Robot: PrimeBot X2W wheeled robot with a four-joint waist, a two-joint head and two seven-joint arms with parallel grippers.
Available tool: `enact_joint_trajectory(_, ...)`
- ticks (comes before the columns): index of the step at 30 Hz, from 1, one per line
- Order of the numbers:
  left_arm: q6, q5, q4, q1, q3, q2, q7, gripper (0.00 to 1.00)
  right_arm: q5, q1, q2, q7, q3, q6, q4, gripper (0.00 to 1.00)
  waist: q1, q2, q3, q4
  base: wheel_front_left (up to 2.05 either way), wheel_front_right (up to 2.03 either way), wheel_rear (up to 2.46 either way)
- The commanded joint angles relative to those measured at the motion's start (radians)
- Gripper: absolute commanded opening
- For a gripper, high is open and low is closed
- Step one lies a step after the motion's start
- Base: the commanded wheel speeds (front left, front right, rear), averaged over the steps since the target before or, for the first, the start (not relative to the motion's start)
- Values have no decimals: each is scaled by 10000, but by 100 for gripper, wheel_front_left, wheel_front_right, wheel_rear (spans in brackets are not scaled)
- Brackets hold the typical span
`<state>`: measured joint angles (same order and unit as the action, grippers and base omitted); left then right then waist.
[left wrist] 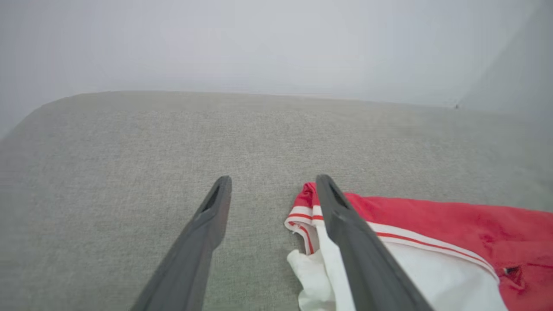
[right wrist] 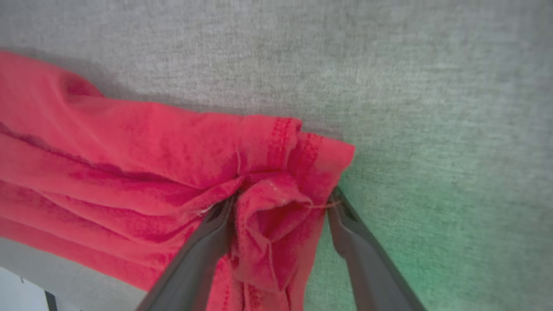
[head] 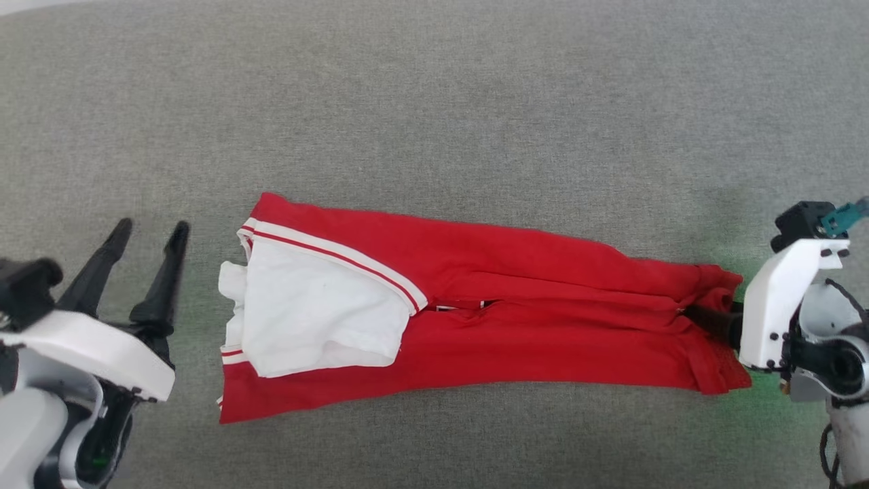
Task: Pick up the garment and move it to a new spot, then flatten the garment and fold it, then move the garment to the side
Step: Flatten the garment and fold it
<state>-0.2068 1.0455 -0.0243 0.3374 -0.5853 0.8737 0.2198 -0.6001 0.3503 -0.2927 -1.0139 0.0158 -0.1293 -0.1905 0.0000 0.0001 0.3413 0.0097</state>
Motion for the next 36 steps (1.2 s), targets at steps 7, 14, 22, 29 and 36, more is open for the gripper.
enact_joint_trajectory(7,449,-270,662,-1094,1247,-1078,451,100,-1072,248,597,76,-935,-47,-1159,0,0,-1,-105,263,0,0,0)
enact_joint_trajectory(14,1282,-1529,915,-2432,3374,-2647,463,100,-1913,355,-252,235,-251,-12,-709,0,0,-1,-292,264,0,0,0)
enact_joint_trajectory(22,2363,-2925,1106,-3247,5133,-4182,466,100,-1509,335,-1310,513,849,-12,-935,0,0,-1,-466,135,0,0,0)
enact_joint_trajectory(29,2944,-3674,1297,-3682,6063,-5093,465,100,-979,562,-2121,838,1692,-12,-1535,0,0,-1,-620,-23,0,0,0)
enact_joint_trajectory(36,3290,-4153,1422,-3858,6644,-5820,465,100,-158,990,-2672,990,2058,-12,-2392,0,0,-1,-750,-188,0,0,0)
